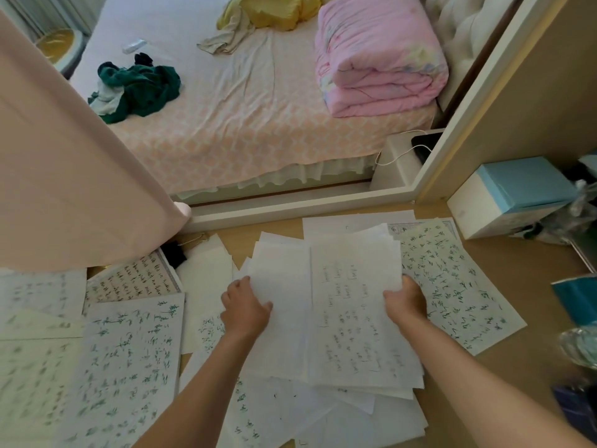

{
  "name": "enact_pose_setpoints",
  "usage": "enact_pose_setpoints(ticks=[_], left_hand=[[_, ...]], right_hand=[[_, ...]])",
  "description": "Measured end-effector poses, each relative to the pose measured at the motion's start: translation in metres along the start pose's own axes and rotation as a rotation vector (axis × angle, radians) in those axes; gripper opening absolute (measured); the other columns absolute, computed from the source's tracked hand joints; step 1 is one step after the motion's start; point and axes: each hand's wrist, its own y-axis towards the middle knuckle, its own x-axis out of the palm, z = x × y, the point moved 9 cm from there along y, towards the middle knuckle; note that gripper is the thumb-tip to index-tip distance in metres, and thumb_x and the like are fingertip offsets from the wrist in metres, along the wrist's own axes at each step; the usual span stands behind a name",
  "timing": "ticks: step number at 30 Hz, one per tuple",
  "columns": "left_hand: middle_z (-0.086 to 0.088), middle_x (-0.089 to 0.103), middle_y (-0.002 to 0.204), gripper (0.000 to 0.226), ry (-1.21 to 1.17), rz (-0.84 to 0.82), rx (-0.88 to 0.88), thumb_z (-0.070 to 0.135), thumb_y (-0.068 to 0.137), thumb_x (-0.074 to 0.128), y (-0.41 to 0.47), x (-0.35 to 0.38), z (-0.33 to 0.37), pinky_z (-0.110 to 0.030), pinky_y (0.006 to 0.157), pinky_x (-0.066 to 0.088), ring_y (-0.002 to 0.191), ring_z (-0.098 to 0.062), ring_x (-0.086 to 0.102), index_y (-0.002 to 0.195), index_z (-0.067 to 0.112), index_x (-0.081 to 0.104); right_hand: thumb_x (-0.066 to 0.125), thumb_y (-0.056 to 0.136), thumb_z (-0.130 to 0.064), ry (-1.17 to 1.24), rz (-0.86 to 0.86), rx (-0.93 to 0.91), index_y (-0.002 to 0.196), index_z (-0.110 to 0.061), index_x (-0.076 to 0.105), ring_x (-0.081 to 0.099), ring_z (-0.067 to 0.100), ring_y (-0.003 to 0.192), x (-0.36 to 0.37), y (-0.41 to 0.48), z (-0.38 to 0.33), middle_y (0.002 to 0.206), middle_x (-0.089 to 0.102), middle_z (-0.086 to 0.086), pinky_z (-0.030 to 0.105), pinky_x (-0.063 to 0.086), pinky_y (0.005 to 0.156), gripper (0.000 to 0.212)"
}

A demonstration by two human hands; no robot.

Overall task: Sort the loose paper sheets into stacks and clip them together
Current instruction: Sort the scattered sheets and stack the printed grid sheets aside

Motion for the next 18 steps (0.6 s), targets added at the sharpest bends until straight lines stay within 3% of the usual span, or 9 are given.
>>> enact_pose_setpoints(ticks=[2, 4, 8, 12, 15, 18], left_hand=[[-0.009, 0.027, 0.149, 0.088, -0.024, -0.048, -0.050, 0.038, 0.079, 0.079, -0.002, 0.003, -0.003, -0.051, 0.102, 0.040, 0.137, -0.032, 0.026, 0.147, 0.016, 0.027], [-0.012, 0.028, 0.143, 0.089, -0.094, -0.057, -0.069, 0.033, 0.077, 0.082, -0.001, 0.006, -0.001, -0.047, 0.100, 0.042, 0.132, -0.033, 0.031, 0.145, 0.014, 0.028], [-0.014, 0.045, 0.131, 0.059, -0.350, -0.023, -0.153, 0.019, 0.082, 0.077, 0.006, 0.000, -0.008, -0.040, 0.087, 0.051, 0.098, -0.029, 0.056, 0.132, 0.010, 0.046], [-0.010, 0.069, 0.102, 0.012, -0.521, 0.035, -0.113, 0.021, 0.094, 0.064, 0.006, -0.016, -0.020, -0.035, 0.070, 0.054, 0.081, -0.024, 0.064, 0.101, 0.012, 0.064], [-0.009, 0.065, 0.095, 0.017, -0.476, 0.105, 0.007, 0.026, 0.096, 0.059, 0.000, -0.030, -0.024, -0.031, 0.057, 0.049, 0.076, -0.023, 0.063, 0.086, 0.013, 0.064], [-0.009, 0.061, 0.100, 0.012, -0.449, -0.026, -0.013, 0.020, 0.100, 0.048, -0.007, -0.012, -0.038, -0.034, 0.066, 0.048, 0.085, -0.024, 0.059, 0.100, 0.011, 0.055]], right_hand=[[0.055, 0.090, -0.005, 0.008, -0.010, 0.005, 0.114, -0.016, 0.060, 0.060, 0.026, 0.084, -0.004, 0.002, 0.005, 0.097, 0.064, 0.004, 0.025, 0.042, 0.057, 0.026], [0.055, 0.090, -0.006, 0.033, -0.038, 0.005, 0.113, -0.016, 0.060, 0.061, 0.026, 0.085, -0.001, 0.001, 0.006, 0.098, 0.065, 0.004, 0.023, 0.041, 0.055, 0.025], [0.058, 0.090, -0.006, 0.135, -0.099, -0.021, 0.110, -0.015, 0.060, 0.063, 0.024, 0.086, 0.011, -0.008, 0.001, 0.098, 0.066, 0.003, 0.023, 0.045, 0.058, 0.022], [0.061, 0.090, -0.005, 0.255, -0.171, -0.022, 0.109, -0.017, 0.064, 0.066, 0.026, 0.092, 0.022, -0.015, -0.003, 0.098, 0.069, 0.002, 0.036, 0.056, 0.078, 0.023], [0.062, 0.089, -0.004, 0.284, -0.238, -0.016, 0.112, -0.015, 0.064, 0.066, 0.027, 0.095, 0.035, -0.021, -0.006, 0.103, 0.070, 0.005, 0.039, 0.057, 0.083, 0.025], [0.061, 0.090, -0.006, 0.271, -0.310, -0.037, 0.116, -0.015, 0.061, 0.065, 0.027, 0.099, 0.056, -0.034, -0.016, 0.108, 0.069, 0.005, 0.042, 0.055, 0.089, 0.028]])
